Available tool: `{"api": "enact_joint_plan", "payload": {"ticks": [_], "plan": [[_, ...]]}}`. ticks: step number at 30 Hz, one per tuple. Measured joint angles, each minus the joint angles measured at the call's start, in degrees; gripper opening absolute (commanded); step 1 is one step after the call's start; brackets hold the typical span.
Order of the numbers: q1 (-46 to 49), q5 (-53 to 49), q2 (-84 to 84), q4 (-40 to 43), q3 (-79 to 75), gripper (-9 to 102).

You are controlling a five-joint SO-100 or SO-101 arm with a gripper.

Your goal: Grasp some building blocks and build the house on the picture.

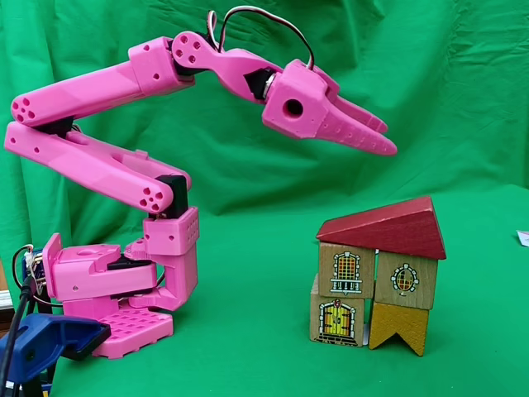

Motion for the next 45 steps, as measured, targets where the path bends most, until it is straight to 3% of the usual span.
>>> {"api": "enact_joint_plan", "payload": {"ticks": [12,28,45], "plan": [[-9.32,0.00,7.47,0.00,5.01,10],[-19.69,0.00,9.67,0.00,5.01,8],[-19.78,0.00,11.34,0.00,6.42,8]]}}
